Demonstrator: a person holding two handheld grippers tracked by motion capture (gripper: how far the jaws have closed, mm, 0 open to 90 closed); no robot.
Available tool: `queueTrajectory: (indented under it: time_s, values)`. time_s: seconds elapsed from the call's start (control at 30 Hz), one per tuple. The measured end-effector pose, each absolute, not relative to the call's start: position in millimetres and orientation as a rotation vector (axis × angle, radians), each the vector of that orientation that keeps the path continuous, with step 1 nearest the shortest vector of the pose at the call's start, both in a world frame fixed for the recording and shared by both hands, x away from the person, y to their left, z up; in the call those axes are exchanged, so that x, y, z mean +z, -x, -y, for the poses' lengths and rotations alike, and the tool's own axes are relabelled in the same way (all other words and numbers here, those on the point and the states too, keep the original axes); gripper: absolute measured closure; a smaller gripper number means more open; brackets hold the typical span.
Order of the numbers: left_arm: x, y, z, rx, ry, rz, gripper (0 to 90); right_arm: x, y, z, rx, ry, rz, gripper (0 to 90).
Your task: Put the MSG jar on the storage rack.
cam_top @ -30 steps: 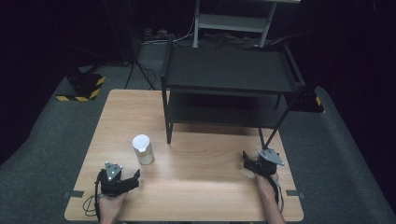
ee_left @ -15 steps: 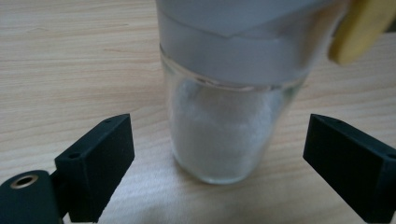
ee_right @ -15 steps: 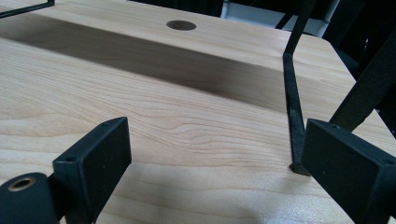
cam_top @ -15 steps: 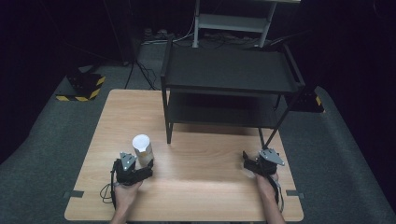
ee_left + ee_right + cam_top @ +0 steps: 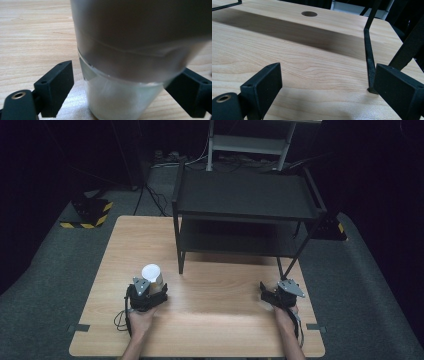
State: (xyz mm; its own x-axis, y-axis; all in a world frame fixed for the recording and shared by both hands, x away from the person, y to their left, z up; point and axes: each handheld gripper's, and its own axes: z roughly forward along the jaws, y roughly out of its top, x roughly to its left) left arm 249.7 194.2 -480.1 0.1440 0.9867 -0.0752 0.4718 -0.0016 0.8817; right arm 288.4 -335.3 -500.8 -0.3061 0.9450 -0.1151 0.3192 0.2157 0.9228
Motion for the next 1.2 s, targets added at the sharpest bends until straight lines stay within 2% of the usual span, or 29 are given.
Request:
queueTrajectory:
  time_s: [0.3,0.6,1.2]
  values:
    - [-485.7,-253.3,-194.9,0.773,-1.575,-1.461,18.4,-500.8,-288.6,335.6,1.093,-1.183,-1.765,8.3]
    - [-489.3,-253.2,-196.1,0.764,-1.563,-1.441,27.9,-500.3,-289.2,334.7,1.083,-1.182,-1.769,8.4]
    - [-484.8,-253.6,-192.7,0.815,-1.622,-1.404,31.0,-500.3,-290.2,334.5,1.079,-1.179,-1.772,8.5]
